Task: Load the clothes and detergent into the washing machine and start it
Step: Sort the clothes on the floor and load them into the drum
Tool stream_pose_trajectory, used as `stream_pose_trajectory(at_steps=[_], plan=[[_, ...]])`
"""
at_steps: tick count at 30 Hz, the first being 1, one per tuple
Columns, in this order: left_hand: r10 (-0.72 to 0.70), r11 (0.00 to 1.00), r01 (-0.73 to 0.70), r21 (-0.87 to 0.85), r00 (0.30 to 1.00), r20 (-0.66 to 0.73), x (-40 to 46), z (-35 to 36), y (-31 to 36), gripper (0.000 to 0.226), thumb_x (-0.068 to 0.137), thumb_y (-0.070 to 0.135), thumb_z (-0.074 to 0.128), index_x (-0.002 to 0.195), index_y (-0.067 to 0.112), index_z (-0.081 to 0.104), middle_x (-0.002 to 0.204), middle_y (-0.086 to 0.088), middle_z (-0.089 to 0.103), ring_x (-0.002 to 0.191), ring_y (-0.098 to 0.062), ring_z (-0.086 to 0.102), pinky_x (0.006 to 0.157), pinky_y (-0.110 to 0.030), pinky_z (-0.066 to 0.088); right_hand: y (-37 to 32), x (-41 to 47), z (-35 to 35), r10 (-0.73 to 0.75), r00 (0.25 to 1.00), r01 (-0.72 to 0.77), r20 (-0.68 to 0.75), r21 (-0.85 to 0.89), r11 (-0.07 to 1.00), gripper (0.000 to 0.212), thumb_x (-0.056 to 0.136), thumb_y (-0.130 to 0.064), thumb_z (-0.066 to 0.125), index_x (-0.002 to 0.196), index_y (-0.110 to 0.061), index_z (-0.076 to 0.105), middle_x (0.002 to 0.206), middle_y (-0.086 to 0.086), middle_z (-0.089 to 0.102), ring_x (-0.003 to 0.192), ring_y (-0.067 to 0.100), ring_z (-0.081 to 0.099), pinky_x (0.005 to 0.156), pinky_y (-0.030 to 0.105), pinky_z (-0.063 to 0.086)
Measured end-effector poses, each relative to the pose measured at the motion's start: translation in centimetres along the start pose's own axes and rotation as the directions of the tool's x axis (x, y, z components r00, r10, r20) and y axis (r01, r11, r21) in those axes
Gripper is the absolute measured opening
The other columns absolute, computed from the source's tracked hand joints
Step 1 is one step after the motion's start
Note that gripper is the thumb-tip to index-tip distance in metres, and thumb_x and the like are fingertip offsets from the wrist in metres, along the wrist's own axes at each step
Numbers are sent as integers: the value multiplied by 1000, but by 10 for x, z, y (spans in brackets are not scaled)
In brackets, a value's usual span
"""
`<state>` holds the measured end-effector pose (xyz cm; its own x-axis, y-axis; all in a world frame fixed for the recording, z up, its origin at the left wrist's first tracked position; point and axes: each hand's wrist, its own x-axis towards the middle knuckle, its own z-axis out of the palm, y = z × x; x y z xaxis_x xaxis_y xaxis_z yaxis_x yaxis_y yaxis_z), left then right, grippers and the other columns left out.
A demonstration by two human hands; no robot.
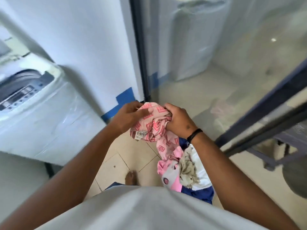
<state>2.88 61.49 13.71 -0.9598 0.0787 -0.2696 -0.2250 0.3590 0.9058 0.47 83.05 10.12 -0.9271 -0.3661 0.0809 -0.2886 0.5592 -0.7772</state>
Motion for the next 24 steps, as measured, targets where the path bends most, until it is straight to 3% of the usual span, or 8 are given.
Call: stream_pose_trajectory(at_steps=[2, 4, 7, 9, 15, 19, 21, 24], plan=[[15, 997, -22, -72, 995, -100, -10, -33, -21, 82, 60, 49, 89, 132, 32, 53, 115, -3, 70, 106, -25, 70, 88, -47, 58, -16, 24, 18, -42, 999, 42, 31, -9, 999, 27, 76, -22, 75, 99, -27, 62, 90, -7, 73, 81, 15, 68, 71, 29, 55], [78, 997, -80, -11, 989, -123, -21, -59, -36, 109, 57, 39, 96, 146, 43, 34, 127, 4, 60, 117, -15, 62, 93, -36, 55, -34, 47, 37, -69, 995, 70, 69, -15, 997, 35, 74, -27, 79, 107, -24, 66, 96, -6, 74, 84, 12, 69, 75, 30, 58], [122, 992, -127, -22, 979, -163, -28, -91, -60, 123, 55, 17, 100, 151, 43, 26, 130, 6, 59, 111, -12, 67, 90, -34, 58, -67, 86, 76, -109, 983, 110, 145, 3, 994, 42, 71, -31, 80, 110, -24, 67, 99, -7, 74, 86, 8, 69, 79, 33, 59], [104, 993, -114, -27, 960, -262, -28, -111, -71, 119, 51, 16, 100, 146, 43, 34, 127, 6, 63, 108, -13, 68, 89, -39, 59, -93, 110, 103, -144, 973, 138, 182, 46, 989, 41, 69, -29, 77, 108, -23, 68, 96, -8, 74, 84, 8, 69, 78, 36, 60], [106, 993, -118, 18, 805, -583, -35, -207, -101, 86, 56, 16, 94, 126, 32, 47, 106, 12, 69, 93, -1, 68, 75, -23, 58, -180, 170, 175, -270, 907, 175, 325, 291, 940, 49, 71, -19, 82, 118, -24, 68, 107, -9, 72, 99, 6, 68, 86, 32, 58], [67, 981, -183, -71, 651, -756, -38, -279, -130, 76, 56, 17, 90, 120, 27, 50, 104, 10, 70, 95, -6, 69, 77, -31, 59, -217, 215, 225, -268, 878, 47, 397, 485, 873, 61, 70, -10, 71, 127, -26, 59, 122, 5, 66, 106, 19, 68, 91, 37, 56], [21, 960, -238, -148, 587, -809, -37, -313, -142, 74, 59, 9, 90, 121, 21, 50, 104, 9, 70, 95, -6, 69, 76, -30, 58, -229, 238, 254, -229, 892, 8, 390, 493, 870, 70, 69, -9, 69, 134, -26, 53, 129, 8, 61, 115, 20, 64, 98, 40, 53], [-35, 912, -336, -235, 509, -860, -32, -355, -156, 73, 58, 9, 84, 122, 11, 49, 106, 2, 69, 95, -9, 70, 77, -28, 57, -242, 261, 300, -164, 881, -24, 444, 388, 921, 89, 69, -12, 79, 147, -28, 38, 135, 1, 54, 121, 13, 57, 96, 28, 52]])
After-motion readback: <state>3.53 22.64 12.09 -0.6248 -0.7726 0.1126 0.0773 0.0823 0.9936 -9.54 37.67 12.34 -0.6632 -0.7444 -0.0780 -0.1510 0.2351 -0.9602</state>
